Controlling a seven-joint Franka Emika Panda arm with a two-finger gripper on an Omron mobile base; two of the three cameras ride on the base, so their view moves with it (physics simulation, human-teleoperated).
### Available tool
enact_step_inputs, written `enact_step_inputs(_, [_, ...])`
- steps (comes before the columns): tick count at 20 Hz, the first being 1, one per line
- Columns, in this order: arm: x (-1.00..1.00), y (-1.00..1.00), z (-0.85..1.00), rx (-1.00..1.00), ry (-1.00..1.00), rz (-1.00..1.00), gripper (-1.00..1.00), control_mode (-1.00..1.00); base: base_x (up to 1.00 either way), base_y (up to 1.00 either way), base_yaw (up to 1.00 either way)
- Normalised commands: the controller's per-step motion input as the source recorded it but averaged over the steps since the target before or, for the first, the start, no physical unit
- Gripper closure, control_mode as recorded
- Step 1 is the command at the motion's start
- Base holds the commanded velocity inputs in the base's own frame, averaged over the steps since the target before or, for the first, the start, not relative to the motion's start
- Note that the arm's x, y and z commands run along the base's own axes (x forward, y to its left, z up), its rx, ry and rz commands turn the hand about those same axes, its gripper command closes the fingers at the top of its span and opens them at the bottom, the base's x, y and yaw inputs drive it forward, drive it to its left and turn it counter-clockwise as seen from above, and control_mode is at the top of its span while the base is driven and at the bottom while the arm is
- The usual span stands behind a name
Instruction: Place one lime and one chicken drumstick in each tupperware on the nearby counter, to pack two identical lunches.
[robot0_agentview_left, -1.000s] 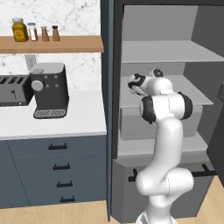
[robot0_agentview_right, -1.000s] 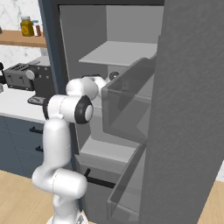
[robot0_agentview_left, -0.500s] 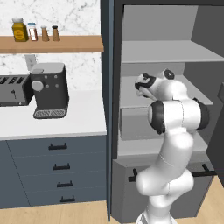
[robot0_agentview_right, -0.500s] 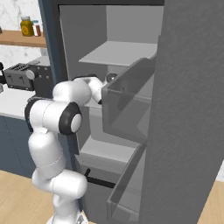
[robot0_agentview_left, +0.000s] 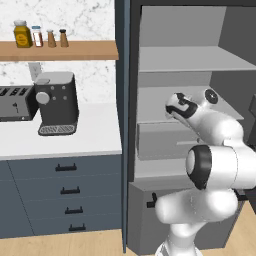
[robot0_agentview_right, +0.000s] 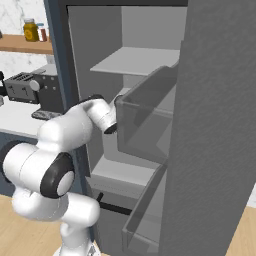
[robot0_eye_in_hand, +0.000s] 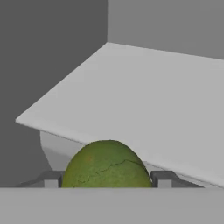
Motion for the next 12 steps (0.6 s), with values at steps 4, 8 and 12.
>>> enact_step_inputs(4, [-1.0,0.0,0.61,0.03,0.01,0.0,1.0,-1.0,0.0,0.0,0.0])
enact_step_inputs(8, [-1.0,0.09,0.76,0.0,0.07,-0.03,1.0,-1.0,0.0,0.0,0.0])
enact_step_inputs(12, [-1.0,0.18,0.67,0.0,0.1,-0.05,1.0,-1.0,0.0,0.0,0.0])
